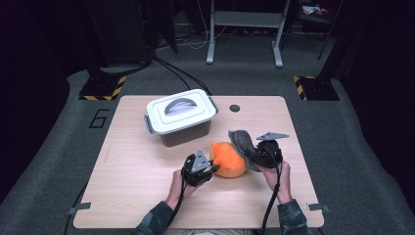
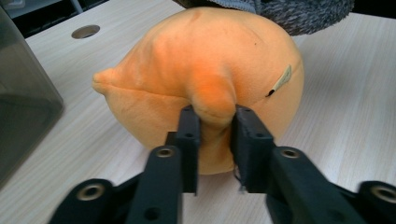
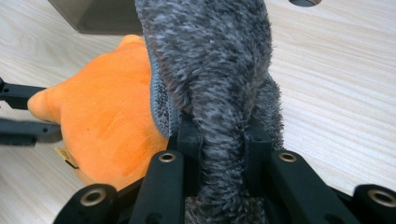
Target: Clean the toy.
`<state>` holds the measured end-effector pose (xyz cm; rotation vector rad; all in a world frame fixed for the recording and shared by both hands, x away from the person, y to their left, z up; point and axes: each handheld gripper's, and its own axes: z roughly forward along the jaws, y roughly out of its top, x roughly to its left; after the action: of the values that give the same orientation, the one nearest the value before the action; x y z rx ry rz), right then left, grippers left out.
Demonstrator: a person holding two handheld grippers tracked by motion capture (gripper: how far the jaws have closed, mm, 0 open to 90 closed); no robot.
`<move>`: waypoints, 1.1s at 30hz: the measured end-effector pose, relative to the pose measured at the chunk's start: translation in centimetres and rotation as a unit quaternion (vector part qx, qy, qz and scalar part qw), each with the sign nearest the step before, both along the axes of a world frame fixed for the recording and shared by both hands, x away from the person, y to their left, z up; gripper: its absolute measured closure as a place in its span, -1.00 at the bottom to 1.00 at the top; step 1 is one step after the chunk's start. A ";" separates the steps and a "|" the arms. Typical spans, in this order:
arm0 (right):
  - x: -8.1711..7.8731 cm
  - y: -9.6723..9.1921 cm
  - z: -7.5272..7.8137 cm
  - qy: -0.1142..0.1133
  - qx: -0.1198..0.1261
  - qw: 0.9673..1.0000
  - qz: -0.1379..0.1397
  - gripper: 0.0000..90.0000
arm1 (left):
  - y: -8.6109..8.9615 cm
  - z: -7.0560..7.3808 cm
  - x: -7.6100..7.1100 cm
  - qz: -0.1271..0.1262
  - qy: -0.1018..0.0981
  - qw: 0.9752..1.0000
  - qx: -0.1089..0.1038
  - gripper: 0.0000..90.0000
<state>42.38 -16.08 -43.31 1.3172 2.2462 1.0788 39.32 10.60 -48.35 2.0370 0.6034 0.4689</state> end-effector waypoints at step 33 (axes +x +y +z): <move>0.0 5.3 1.5 -0.013 -0.026 0.997 0.065 0.66 | -0.3 0.7 0.8 0.015 0.034 0.999 -0.020 0.85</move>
<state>42.38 -10.79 -41.81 1.1445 2.3515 1.0667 40.13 10.26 -47.68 2.0150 0.6795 0.4039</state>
